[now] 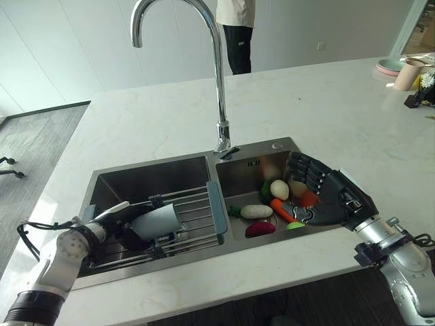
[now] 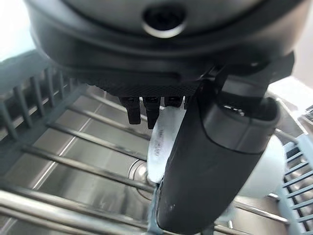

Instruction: Place the dishes in the dishwasher.

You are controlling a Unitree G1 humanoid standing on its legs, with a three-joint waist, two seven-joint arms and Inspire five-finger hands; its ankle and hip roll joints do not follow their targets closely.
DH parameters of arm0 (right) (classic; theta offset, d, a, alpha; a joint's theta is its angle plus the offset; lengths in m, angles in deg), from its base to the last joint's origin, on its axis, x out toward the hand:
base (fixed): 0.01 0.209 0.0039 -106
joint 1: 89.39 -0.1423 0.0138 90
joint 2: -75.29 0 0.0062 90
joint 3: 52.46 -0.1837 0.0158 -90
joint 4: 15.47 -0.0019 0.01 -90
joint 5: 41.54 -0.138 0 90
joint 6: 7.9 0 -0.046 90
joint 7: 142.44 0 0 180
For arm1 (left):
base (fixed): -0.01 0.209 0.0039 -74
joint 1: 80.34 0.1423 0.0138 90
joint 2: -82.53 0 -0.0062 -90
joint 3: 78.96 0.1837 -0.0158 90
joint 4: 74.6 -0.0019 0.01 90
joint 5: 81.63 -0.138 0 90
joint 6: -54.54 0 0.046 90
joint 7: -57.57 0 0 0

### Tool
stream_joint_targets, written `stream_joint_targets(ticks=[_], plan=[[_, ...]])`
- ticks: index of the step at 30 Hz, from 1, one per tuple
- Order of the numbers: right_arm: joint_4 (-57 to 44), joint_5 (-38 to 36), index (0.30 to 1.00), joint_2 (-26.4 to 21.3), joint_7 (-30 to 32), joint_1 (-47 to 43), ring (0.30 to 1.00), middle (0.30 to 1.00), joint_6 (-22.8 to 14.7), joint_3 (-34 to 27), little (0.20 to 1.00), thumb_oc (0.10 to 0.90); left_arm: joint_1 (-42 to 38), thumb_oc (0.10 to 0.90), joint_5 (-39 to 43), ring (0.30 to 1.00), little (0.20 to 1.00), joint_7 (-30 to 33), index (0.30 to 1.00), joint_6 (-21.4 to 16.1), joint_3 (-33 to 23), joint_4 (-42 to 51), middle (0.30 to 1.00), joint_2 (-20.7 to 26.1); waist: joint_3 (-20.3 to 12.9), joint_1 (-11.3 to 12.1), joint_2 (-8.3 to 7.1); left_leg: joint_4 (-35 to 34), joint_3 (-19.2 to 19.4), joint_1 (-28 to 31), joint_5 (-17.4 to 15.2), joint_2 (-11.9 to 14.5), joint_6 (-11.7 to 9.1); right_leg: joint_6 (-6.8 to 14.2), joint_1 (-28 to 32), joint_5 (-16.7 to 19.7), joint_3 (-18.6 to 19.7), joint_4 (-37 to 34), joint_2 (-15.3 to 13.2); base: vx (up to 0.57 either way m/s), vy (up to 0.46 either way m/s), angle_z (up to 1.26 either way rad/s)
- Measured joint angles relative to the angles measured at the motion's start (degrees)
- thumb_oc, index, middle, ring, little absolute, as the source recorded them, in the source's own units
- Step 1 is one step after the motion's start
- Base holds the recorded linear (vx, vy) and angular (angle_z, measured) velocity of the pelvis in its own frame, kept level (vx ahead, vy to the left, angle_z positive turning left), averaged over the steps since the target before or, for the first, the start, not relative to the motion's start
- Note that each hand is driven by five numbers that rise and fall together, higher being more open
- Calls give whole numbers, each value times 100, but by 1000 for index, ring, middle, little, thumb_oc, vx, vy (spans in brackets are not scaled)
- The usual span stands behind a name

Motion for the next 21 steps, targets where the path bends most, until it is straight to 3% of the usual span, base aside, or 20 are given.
stream_joint_targets(ticks=[21], plan=[[0, 5, 900, 0, -15, -9, 900, 900, 0, 107, 900, 800, -171, 800, -395, 900, 900, 1, 900, -44, 182, -3, 900, 0, 0, -23, 0, 1, 7, 1, 0, 0, 0, -3, -2, 2, 8, 0, 1, 0, 0, 0]])
